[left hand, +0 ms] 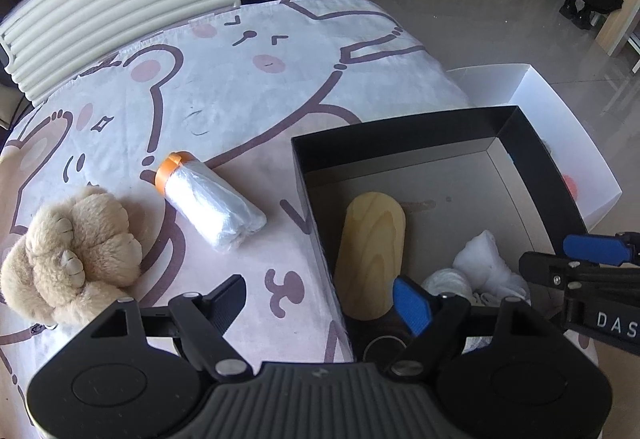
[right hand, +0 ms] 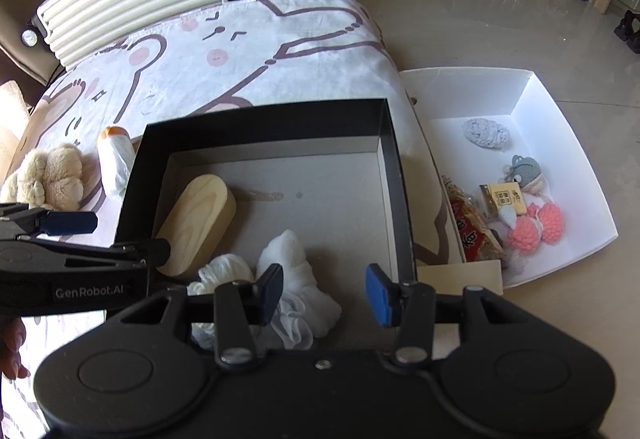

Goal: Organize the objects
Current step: 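Raise both open grippers up out of the black box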

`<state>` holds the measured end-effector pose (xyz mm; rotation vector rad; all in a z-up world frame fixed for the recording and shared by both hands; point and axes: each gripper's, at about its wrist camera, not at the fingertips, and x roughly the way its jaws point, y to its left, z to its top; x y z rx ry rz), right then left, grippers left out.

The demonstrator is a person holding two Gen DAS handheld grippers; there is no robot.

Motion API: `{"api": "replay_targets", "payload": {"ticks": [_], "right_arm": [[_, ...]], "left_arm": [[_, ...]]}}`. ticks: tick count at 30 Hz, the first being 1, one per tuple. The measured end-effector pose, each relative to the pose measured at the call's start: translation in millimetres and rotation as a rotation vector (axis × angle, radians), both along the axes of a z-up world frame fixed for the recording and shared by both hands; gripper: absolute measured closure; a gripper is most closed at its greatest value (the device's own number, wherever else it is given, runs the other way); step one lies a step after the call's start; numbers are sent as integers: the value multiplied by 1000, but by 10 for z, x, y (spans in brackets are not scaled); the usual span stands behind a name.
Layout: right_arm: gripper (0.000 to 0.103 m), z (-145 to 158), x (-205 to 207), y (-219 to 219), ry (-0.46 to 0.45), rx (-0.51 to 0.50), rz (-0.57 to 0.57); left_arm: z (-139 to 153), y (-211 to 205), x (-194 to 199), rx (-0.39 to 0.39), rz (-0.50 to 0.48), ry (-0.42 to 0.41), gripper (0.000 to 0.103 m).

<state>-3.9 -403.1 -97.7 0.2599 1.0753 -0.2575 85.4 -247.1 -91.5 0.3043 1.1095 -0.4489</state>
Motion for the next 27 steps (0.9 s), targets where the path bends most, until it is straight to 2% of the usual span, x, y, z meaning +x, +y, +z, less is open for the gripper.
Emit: {"api": "replay_targets", "payload": {"ticks": [9, 11, 17, 20, 27], "right_arm": [[53, 237, -95, 10, -60, -49, -47], [45, 286, -119, 24, -71, -67, -57], [31, 404, -182, 52, -103, -108, -75], [22, 441, -222, 60, -112, -129, -86], [9, 458, -311, 62, -116, -156, -110]], "left_arm": [[172, 93, -92, -26, 5, -40, 20], [211, 117, -117, -32, 7, -52, 14], [306, 195, -169, -45, 15, -76, 5], [345, 241, -186, -46, 24, -89, 2], [411, 324, -231, -54, 31, -100, 0]]}}
